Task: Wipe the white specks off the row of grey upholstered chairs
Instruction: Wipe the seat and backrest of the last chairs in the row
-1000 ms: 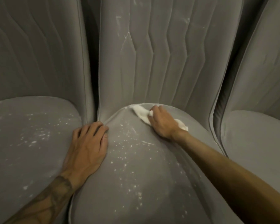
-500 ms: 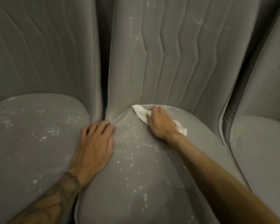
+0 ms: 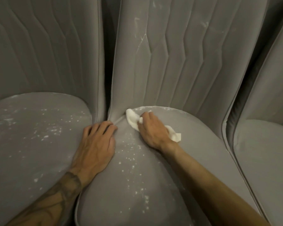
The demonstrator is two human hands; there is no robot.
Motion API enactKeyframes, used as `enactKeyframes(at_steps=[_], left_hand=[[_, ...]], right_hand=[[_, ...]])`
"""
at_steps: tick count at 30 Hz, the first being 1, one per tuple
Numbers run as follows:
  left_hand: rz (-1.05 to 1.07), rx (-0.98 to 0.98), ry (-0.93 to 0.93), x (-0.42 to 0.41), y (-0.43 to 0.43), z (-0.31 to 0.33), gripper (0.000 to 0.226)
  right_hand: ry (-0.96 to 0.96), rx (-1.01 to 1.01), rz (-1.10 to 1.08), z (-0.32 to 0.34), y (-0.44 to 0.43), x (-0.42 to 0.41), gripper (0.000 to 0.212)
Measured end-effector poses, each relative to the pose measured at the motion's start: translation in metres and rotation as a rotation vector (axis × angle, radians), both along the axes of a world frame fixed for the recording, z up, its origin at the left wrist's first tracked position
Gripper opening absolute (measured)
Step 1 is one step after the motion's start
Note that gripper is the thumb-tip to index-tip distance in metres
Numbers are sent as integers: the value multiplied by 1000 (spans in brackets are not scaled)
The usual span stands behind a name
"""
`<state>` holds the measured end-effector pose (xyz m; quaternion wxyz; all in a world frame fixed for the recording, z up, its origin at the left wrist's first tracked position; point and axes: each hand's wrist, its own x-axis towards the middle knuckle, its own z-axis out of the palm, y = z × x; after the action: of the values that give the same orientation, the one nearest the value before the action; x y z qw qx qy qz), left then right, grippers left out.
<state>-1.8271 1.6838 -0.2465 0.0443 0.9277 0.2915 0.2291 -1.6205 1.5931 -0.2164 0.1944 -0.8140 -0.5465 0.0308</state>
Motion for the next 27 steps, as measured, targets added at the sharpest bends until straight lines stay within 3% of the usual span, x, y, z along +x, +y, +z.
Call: enactKeyframes(at_steps=[4,7,11,17,23,27], left_hand=[[32,-27,-58,1,-2,3,29],[80,-24,-50,1,-8,10,17],[152,62,20,-12,-11,19,18],[120,73,99,-48,-13,17,27],[144,50,118,-47,-14,11,33],[137,52,87,-48,-14,6,32]], right_hand=[[12,11,200,-6,-23,-16,26],[23,-47,53,3,-7,10,26],[20,-80,-51,8,26,4,31],[24,-35,315,-5,-1,-40,23],[11,-80,42,11,37,-26,31],[52,19,292,-5,-1,-73,23]])
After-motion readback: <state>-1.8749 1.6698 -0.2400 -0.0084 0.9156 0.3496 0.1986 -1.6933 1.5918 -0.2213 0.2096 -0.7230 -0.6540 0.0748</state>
